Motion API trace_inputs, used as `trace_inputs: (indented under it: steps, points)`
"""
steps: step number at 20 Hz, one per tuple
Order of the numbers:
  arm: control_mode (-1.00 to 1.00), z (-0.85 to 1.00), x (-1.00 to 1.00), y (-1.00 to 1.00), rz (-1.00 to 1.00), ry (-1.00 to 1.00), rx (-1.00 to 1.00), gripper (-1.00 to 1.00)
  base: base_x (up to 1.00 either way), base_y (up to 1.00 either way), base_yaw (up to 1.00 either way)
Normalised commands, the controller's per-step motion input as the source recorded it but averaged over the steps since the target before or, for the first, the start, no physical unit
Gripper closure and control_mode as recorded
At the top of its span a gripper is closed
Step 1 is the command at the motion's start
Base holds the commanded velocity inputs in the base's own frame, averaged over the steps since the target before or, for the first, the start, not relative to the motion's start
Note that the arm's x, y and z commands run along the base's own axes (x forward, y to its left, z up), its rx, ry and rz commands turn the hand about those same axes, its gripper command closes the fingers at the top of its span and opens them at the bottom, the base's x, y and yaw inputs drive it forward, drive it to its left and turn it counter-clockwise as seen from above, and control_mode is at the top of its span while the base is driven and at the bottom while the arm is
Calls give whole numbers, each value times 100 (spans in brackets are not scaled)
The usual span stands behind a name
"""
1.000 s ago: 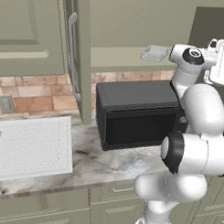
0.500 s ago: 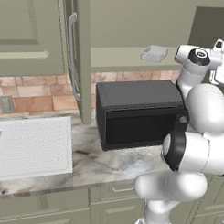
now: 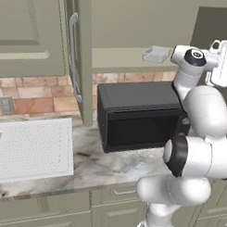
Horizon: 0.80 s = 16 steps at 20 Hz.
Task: Retrieve the tupperware from the cabinet, then place the raw meat into the tupperware to avoid contamination.
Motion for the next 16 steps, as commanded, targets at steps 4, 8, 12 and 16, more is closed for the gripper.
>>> trace_inputs:
  steps: [4,8,12,16]
  points:
    - [-100,-1,6,57,2,-12,0,-100,0,0,0]
    - [-100,-2,0,59,7,-18,2,-100,0,0,0]
    - [-100,0,0,59,8,-20,3,-100,0,0,0]
    - [-100,0,2,57,11,-18,4,-100,0,0,0]
